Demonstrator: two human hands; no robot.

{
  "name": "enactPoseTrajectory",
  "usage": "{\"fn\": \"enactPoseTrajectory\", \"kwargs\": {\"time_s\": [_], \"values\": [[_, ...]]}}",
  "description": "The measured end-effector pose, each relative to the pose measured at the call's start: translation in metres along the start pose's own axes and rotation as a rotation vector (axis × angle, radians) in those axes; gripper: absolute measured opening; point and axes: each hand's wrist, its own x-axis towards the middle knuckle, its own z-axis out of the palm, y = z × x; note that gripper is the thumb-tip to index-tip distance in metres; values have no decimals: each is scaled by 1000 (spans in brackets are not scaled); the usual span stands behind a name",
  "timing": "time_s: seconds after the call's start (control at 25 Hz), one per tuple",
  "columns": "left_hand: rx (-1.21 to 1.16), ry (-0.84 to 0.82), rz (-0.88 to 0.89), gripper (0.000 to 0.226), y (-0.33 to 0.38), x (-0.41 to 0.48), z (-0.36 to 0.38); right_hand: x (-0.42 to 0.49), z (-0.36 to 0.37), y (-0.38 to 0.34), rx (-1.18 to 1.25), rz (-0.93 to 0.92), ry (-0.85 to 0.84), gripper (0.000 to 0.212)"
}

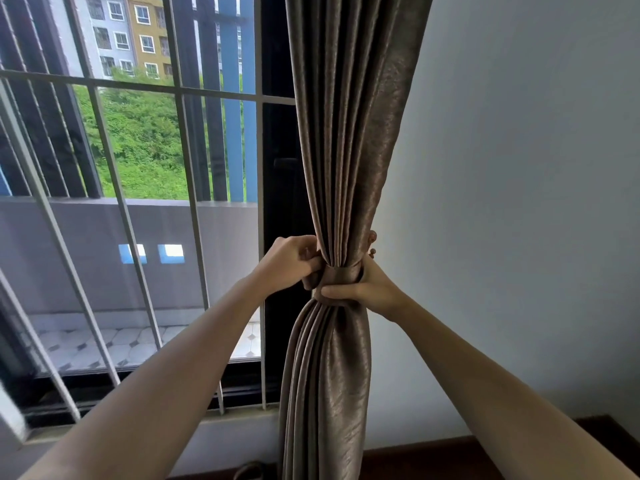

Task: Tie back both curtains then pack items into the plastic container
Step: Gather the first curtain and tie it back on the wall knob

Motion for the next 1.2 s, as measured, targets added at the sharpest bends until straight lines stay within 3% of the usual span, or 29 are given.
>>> {"fn": "enactPoseTrajectory", "kwargs": {"time_s": [0.32,0.52,0.76,0.88,1.0,1.2], "values": [[279,-132,-105,17,-5,11,-32,2,0,2,-45,5,33,63],[85,-138,-87,13,-10,14,-20,6,-2,7,-42,29,21,72],[39,14,-103,33,-8,36,-12,7,-2,18,-98,46,93,79],[232,-69,-213,25,-3,44,6,1,3,28,-105,52,161,73],[258,-128,-260,25,-8,45,12,1,1,29,-151,75,148,73],[143,-265,-98,14,-11,39,-7,8,1,29,-166,51,88,92]]}}
